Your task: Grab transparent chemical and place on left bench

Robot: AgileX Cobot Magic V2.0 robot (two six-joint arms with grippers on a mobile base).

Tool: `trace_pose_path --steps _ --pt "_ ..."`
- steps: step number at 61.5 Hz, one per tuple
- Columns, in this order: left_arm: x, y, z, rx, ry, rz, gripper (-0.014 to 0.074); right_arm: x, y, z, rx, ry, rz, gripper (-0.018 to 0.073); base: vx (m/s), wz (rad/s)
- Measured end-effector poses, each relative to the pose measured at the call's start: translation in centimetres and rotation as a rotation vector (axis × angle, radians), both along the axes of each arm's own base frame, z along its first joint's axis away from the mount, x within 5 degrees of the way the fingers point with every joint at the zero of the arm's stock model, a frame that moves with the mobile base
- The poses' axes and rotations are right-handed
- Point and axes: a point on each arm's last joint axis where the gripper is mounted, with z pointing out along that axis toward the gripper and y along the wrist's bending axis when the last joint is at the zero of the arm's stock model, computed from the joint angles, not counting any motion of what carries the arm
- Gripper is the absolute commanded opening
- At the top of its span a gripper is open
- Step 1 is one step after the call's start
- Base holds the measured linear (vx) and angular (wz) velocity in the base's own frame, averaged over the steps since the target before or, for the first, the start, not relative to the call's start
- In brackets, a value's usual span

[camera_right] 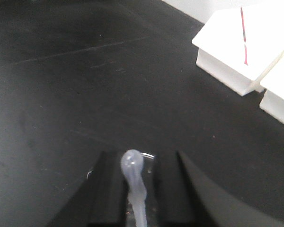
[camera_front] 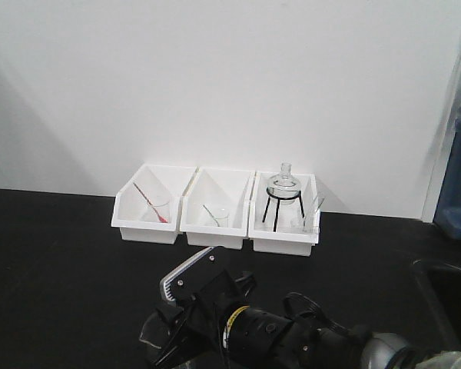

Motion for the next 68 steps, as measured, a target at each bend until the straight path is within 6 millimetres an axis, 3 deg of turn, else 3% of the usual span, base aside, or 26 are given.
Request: trace_pose_path --steps 8,16,29,33,38,49,53,60,65,68 --pt "0.0 0.0 0.0 0.0 0.0 0.0 -0.0003 0.0 -0.1 -0.1 0.009 0.017 -0.015 0.0553 0.0 0.0" --pt "0.0 0.0 0.0 0.0 0.0 0.0 -0.0003 -0.3 -0.4 1.1 0.005 0.019 -0.021 0.0554 0.0 0.0" --pt "0.0 0.0 0.0 0.0 0.0 0.0 -0.0003 -2.8 -2.8 8.8 0.062 -0.074 -0.034 0.0531 0.0 0.0" --pt "0.0 0.0 0.0 0.0 0.0 0.0 -0.0003 -3.3 -3.2 10.3 0.088 -0.105 -0.034 0.0531 0.0 0.0" --pt "0.0 0.0 0.0 0.0 0.0 0.0 -0.0003 -3.3 -3.2 10.5 0.093 -0.11 -0.034 0.0531 0.0 0.0" --pt "0.0 0.0 0.0 0.0 0.0 0.0 -0.0003 -2.9 -3.0 8.4 0.023 -0.037 -0.042 0.0531 0.0 0.0" --pt "0.0 0.0 0.0 0.0 0.0 0.0 -0.0003 -3.4 -3.4 9.1 0.006 -0.037 -0.044 0.0531 0.0 0.0" --pt "0.0 0.0 0.0 0.0 0.0 0.0 -0.0003 -5.4 -5.3 12.7 0.004 -0.088 -0.047 0.0531 0.0 0.0" --pt "0.0 0.0 0.0 0.0 0.0 0.0 -0.0003 -8.0 -7.6 16.2 0.033 -0.133 -0.058 0.0531 0.0 0.0" --pt "0.0 0.0 0.0 0.0 0.0 0.0 -0.0003 -9.5 -9.0 17.0 0.029 -0.134 -0.064 0.0531 0.0 0.0"
